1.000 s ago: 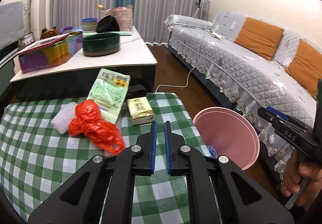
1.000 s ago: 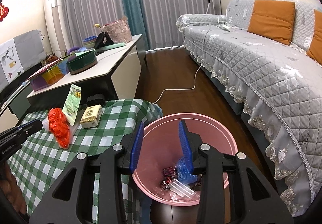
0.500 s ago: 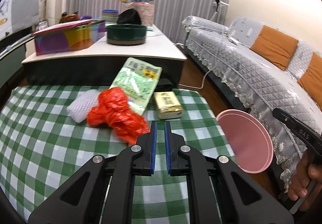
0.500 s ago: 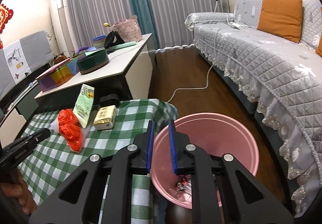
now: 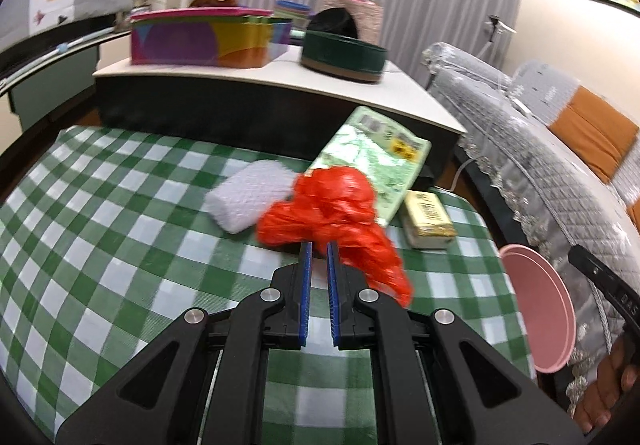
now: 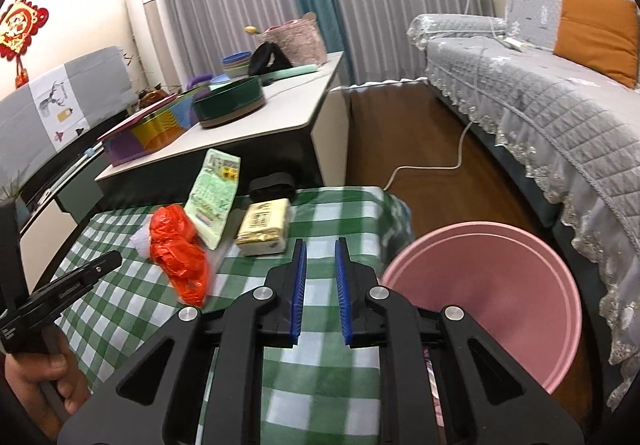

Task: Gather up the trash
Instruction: 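Move both open tools back to the remaining trash on the table, then grasp the white mesh sponge with the left tool while the right tool grasps the cream tissue packet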

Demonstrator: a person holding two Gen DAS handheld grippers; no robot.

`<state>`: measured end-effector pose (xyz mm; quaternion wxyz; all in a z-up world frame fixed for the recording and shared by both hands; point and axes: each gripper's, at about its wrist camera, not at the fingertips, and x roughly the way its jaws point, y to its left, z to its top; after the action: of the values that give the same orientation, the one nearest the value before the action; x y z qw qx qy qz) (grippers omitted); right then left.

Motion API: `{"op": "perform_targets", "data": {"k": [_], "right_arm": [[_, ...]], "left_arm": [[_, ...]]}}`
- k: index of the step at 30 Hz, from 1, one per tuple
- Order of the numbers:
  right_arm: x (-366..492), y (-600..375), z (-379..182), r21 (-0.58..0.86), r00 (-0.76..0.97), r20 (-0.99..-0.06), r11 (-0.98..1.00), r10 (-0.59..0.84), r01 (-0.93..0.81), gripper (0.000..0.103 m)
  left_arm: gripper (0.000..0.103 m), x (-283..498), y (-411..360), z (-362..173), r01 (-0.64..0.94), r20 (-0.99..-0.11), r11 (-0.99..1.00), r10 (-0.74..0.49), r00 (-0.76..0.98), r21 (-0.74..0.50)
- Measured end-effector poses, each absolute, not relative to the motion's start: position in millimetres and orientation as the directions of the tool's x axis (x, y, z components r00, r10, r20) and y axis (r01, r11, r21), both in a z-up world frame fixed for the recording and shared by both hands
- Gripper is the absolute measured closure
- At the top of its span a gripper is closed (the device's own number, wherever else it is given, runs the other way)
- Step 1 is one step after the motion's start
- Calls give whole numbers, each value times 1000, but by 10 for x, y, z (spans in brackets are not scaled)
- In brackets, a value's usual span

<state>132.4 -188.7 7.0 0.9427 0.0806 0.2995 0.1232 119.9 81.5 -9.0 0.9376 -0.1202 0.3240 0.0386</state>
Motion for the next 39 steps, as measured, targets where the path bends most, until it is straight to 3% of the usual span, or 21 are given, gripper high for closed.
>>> {"op": "perform_targets", "data": {"k": [6,17,20,35,39], "right_arm": [[1519,-1617,-11,232,769,-554,947,317,-223,86],[2059,-1192,-220,215,723,-618,950,311,-225,37],[2208,-1078,-306,207,707,-636,951,309,-229,30],[2550,-770,-554,139,635,-726,961,262,-238,30],[2560,-789,-591,146,626,-737,964,256,-223,47]], "left_arm": [[95,1308,1042,-151,-224,-629,948,34,777,-225],[93,1526,1324,-322,-318,-664,916,79,743,-247],[75,1580,1378,-394,-332,-673,907,77,735,-259],[73,1889,1519,-501,-333,-690,892,32,723,-307],[93,1918,1487,-510,-314,-698,900,17,716,-301]]}}
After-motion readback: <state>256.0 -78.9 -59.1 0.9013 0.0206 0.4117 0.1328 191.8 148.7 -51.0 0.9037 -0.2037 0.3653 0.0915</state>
